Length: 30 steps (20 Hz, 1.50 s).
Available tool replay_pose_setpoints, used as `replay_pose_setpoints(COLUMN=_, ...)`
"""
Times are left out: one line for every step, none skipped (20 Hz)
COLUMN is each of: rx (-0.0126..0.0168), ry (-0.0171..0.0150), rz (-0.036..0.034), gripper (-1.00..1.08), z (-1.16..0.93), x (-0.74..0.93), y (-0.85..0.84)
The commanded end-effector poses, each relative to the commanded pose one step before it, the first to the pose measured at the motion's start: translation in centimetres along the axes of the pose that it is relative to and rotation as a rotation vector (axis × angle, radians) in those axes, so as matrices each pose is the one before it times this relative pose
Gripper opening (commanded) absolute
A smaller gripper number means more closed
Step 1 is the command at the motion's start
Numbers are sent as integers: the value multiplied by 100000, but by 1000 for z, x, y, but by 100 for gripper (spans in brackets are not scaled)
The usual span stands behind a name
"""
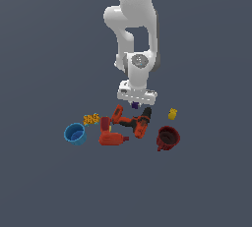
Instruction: Pick up a designated object from a clutter of objects.
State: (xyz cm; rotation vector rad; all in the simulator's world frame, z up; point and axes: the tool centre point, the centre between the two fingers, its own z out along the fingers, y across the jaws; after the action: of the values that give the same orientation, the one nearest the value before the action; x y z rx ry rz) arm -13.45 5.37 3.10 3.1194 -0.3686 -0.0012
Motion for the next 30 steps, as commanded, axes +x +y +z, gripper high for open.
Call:
replay_pose_setpoints(rx=25, ry=79, rz=3, gripper=-100, z=-767, x=199, y=-38)
replay_pose_setpoints(rx=0, ry=0, rz=0, gripper=-100, z=-390, x=90, y=-17)
replay_pose_setpoints(rx=-29, ry=-5, rz=-39, gripper=-100, z=-424, x=94, y=-36)
replay_pose_setpoints(rx=0, ry=0, rz=0, gripper=-100, z=-471, x=108, y=-22)
replay_pose_setpoints(rx=0, ry=0, rz=0, gripper=-100, z=-510, x=117, y=-25)
replay_pose_setpoints(rx=0, ry=0, rz=0, gripper=-100, z=-550, x=126, y=-28)
replay_pose_setpoints(rx=0, ry=0, rz=0, gripper=-100, z=-589, x=135, y=-31)
replay_pose_setpoints(rx=0, ry=0, rz=0, gripper=-100, z=-628, x=144, y=-35)
replay_pose_setpoints(rx=31, ry=-18, rz=-33, gripper=-100, z=-665, x=149, y=-49)
replay_pose_setpoints(rx=0, ry=0, rz=0, gripper=-100, z=-706, x=161, y=-42)
replay_pose_setpoints(rx=42, ry=-17, rz=-18, gripper=-100, z=-745, x=169, y=-49)
replay_pose_setpoints(rx=0, ry=0, rz=0, gripper=-100, z=-785, x=179, y=-50)
replay_pose_setpoints(rx=44, ry=-16, rz=-15, gripper=-100, z=-814, x=185, y=-54)
replay_pose_setpoints(rx=44, ry=-15, rz=-14, gripper=-100, z=-816, x=186, y=-54)
replay_pose_setpoints(rx=0, ry=0, rz=0, gripper=-100, z=-817, x=187, y=-53)
replay_pose_setpoints(rx=45, ry=-14, rz=-13, gripper=-100, z=-820, x=187, y=-53)
replay_pose_setpoints(rx=0, ry=0, rz=0, gripper=-100, z=-821, x=189, y=-53)
replay_pose_setpoints(rx=0, ry=0, rz=0, gripper=-100, z=-824, x=190, y=-53)
replay_pose_setpoints(rx=45, ry=-13, rz=-14, gripper=-100, z=-830, x=192, y=-51)
replay_pose_setpoints(rx=0, ry=0, rz=0, gripper=-100, z=-832, x=194, y=-52)
replay_pose_setpoints(rx=0, ry=0, rz=0, gripper=-100, z=-837, x=196, y=-52)
replay_pose_setpoints(rx=0, ry=0, rz=0, gripper=-100, z=-842, x=198, y=-52)
replay_pose_setpoints(rx=46, ry=-11, rz=-13, gripper=-100, z=-851, x=201, y=-49)
replay_pose_setpoints(rx=0, ry=0, rz=0, gripper=-100, z=-854, x=203, y=-52)
replay_pose_setpoints(rx=0, ry=0, rz=0, gripper=-100, z=-861, x=206, y=-52)
replay_pose_setpoints(rx=0, ry=0, rz=0, gripper=-100, z=-867, x=209, y=-52)
replay_pose_setpoints(rx=0, ry=0, rz=0, gripper=-100, z=-874, x=213, y=-52)
replay_pose_setpoints(rx=0, ry=0, rz=0, gripper=-100, z=-881, x=216, y=-53)
replay_pose_setpoints(rx=0, ry=0, rz=0, gripper=-100, z=-889, x=220, y=-53)
replay_pose_setpoints(rx=-38, ry=19, rz=24, gripper=-100, z=-898, x=223, y=-52)
